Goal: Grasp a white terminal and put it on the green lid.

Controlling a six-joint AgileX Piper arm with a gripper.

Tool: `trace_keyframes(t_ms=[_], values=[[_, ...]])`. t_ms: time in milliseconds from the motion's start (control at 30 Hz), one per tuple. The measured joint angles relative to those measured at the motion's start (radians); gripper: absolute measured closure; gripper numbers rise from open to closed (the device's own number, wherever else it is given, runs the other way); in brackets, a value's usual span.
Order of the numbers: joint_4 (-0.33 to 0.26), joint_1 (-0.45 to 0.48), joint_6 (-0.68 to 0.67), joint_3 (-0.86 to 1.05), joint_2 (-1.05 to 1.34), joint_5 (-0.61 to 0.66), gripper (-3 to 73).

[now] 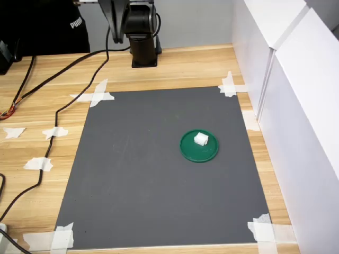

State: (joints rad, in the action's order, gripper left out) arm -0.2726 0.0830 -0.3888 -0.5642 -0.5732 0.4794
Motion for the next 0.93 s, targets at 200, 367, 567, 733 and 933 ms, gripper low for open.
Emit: trace_keyframes(t_ms=[200, 367, 567, 733, 933], values=[[0.000, -0.064, 0.057, 0.155, 0.184, 0.000, 71.1], [0.000, -0.129, 0.080, 0.244, 0.266, 0.000, 71.1], [-0.037, -0.133, 0.087, 0.328, 0.366, -0.020, 71.1], [-0.080, -0.133, 0.087, 0.356, 0.417, -0.056, 71.1], [-0.079, -0.133, 0.087, 0.370, 0.422, -0.083, 71.1]])
